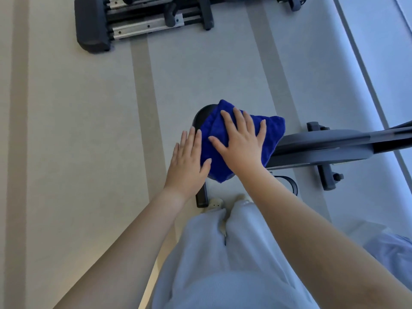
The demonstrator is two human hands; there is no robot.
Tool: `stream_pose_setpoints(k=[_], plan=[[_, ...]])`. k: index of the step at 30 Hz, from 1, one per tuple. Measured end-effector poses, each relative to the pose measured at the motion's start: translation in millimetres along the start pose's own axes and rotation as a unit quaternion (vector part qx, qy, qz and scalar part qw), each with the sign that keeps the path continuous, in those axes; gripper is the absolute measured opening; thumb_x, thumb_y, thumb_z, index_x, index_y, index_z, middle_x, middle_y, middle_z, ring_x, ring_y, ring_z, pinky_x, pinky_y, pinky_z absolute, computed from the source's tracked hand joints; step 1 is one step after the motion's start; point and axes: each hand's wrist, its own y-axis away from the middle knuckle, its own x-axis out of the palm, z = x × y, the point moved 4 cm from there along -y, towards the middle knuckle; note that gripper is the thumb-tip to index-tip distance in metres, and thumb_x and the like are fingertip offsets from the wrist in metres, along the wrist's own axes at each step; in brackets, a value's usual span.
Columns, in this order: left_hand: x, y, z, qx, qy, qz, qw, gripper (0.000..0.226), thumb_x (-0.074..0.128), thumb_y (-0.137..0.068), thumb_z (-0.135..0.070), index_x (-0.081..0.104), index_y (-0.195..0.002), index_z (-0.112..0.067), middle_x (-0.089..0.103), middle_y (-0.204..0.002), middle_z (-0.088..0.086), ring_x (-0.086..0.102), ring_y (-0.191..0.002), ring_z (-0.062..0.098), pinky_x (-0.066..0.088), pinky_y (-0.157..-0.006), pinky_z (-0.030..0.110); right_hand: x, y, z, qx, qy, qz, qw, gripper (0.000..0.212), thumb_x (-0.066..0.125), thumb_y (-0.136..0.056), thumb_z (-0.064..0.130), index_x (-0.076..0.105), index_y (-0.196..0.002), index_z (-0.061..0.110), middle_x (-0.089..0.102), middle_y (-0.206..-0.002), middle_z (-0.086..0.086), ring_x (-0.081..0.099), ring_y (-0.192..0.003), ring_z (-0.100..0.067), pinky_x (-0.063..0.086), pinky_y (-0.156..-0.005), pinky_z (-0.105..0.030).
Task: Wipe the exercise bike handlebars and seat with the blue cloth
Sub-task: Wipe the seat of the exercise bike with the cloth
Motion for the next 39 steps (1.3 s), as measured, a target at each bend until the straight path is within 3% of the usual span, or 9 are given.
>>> stream_pose_setpoints(k=[5, 13, 17, 20, 23, 29, 34, 37, 39], plan=[[6.1, -30.2, -16.1, 0.028, -0.013, 0.006, 1.0, 0.068, 0.034, -0.1, -0.041, 0.003, -0.153, -0.012, -0.003, -0.162, 0.007, -0.007, -0.149, 0.021, 0.001, -0.121, 0.04, -5.4, 1.2, -45.9, 0.107, -0.008, -0.04, 0.993, 0.063, 0.033, -0.088, 0.068, 0.04, -0.139, 0.031, 0.035, -0.15, 0.0, 0.02, -0.143, -0.022, 0.004, -0.114, -0.057], [9.2, -71.2, -28.3, 0.028, -0.057, -0.06, 0.996, 0.062, 0.018, -0.097, -0.045, 0.028, -0.15, -0.014, 0.022, -0.159, 0.007, 0.014, -0.148, 0.025, 0.009, -0.118, 0.05, -13.8, -21.9, -67.0, 0.165, -0.027, -0.05, 0.985, 0.053, 0.036, -0.089, 0.065, 0.061, -0.113, 0.025, 0.057, -0.119, 0.0, 0.045, -0.118, -0.024, 0.031, -0.098, -0.052], [11.7, -74.1, -29.7, 0.021, -0.082, -0.063, 0.994, 0.065, 0.018, -0.093, -0.045, 0.027, -0.15, -0.016, 0.023, -0.158, 0.008, 0.016, -0.147, 0.026, 0.012, -0.117, 0.051, -18.9, -65.9, -80.4, 0.228, -0.007, 0.087, 0.97, 0.048, 0.037, -0.089, 0.058, 0.06, -0.085, 0.016, 0.055, -0.072, -0.001, 0.056, -0.074, -0.026, 0.036, -0.062, -0.029], [12.2, -72.9, -29.9, 0.022, -0.094, -0.066, 0.993, 0.064, 0.02, -0.092, -0.041, 0.026, -0.15, -0.015, 0.024, -0.158, 0.008, 0.017, -0.147, 0.027, 0.012, -0.117, 0.052, -12.0, -90.5, -70.0, 0.15, 0.028, 0.216, 0.964, 0.053, 0.034, -0.09, 0.06, 0.06, -0.085, 0.014, 0.054, -0.07, -0.001, 0.047, -0.06, -0.018, 0.029, -0.052, -0.026], [12.9, -72.7, -29.1, 0.024, -0.091, -0.075, 0.993, 0.064, 0.023, -0.091, -0.038, 0.027, -0.15, -0.015, 0.025, -0.158, 0.009, 0.019, -0.146, 0.027, 0.014, -0.117, 0.052, -7.5, -96.4, -60.7, 0.082, 0.017, 0.238, 0.968, 0.057, 0.025, -0.095, 0.057, 0.059, -0.082, 0.013, 0.056, -0.072, -0.002, 0.047, -0.06, -0.017, 0.028, -0.051, -0.027], [12.9, -72.9, -28.1, 0.024, -0.091, -0.067, 0.993, 0.066, 0.018, -0.089, -0.037, 0.023, -0.151, -0.016, 0.021, -0.159, 0.006, 0.015, -0.148, 0.025, 0.011, -0.118, 0.049, -16.0, -78.2, -73.2, 0.067, -0.039, 0.176, 0.981, 0.051, 0.033, -0.092, 0.055, 0.052, -0.073, 0.012, 0.05, -0.061, -0.003, 0.044, -0.055, -0.018, 0.03, -0.05, -0.028], [11.6, -73.5, -27.9, 0.026, -0.089, -0.073, 0.993, 0.067, 0.017, -0.088, -0.037, 0.024, -0.151, -0.016, 0.021, -0.159, 0.007, 0.015, -0.148, 0.026, 0.011, -0.118, 0.049, -17.4, -56.8, -85.6, 0.153, -0.12, 0.028, 0.981, 0.044, 0.04, -0.089, 0.049, 0.042, -0.063, 0.014, 0.042, -0.053, 0.0, 0.04, -0.052, -0.02, 0.027, -0.048, -0.029], [11.7, -73.4, -28.7, 0.025, -0.086, -0.073, 0.993, 0.066, 0.02, -0.089, -0.035, 0.023, -0.151, -0.016, 0.02, -0.16, 0.007, 0.014, -0.148, 0.025, 0.011, -0.118, 0.049, -14.5, -40.3, -91.8, 0.229, -0.216, -0.075, 0.946, 0.045, 0.042, -0.089, 0.049, 0.034, -0.059, 0.017, 0.037, -0.055, 0.003, 0.035, -0.052, -0.015, 0.026, -0.049, -0.031], [12.7, -73.5, -27.8, 0.026, -0.083, -0.075, 0.993, 0.063, 0.027, -0.091, -0.033, 0.022, -0.151, -0.016, 0.019, -0.16, 0.007, 0.013, -0.148, 0.025, 0.01, -0.118, 0.049, -9.7, -28.9, -91.2, 0.293, -0.299, -0.143, 0.897, 0.042, 0.043, -0.089, 0.051, 0.036, -0.059, 0.021, 0.043, -0.063, 0.003, 0.04, -0.056, -0.012, 0.032, -0.053, -0.029]])
